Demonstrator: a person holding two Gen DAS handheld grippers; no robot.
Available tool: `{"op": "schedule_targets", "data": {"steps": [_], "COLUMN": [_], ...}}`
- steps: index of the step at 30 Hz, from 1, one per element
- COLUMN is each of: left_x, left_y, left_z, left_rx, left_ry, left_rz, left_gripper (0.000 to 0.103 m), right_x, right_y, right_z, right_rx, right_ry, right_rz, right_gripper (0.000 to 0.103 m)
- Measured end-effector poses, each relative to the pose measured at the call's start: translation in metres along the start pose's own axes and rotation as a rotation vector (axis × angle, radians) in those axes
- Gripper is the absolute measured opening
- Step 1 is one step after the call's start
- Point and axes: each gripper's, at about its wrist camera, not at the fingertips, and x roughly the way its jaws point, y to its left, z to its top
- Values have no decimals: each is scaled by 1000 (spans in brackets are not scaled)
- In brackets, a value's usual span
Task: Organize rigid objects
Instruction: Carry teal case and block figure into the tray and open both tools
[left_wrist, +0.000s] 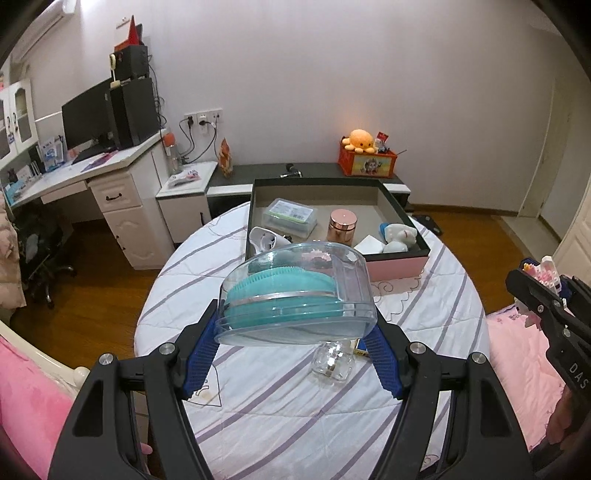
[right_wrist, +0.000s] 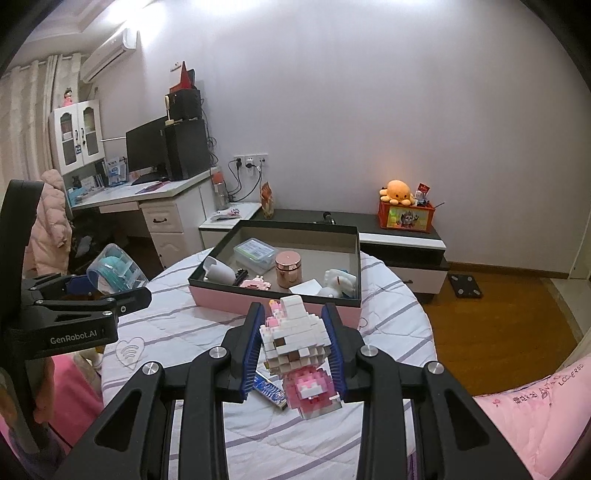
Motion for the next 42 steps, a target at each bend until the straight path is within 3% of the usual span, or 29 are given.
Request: {"op": "schedule_targets", "data": {"steps": [27, 36, 42], "left_x": [6, 59, 126], "left_y": [2, -1, -9], "left_z": [10, 49, 76], "left_rx": [9, 44, 60], "left_ry": [8, 56, 159], "left_rz": [4, 2, -25], "left_gripper": [74, 74, 74], "right_x": [3, 54, 114], "right_y": [2, -12, -24], "right_z": [1, 24, 44], "right_rx": [-4, -20, -30], "right_ry": [2, 48, 110], "right_rz": [1, 2, 9], "right_gripper": [33, 33, 33]}}
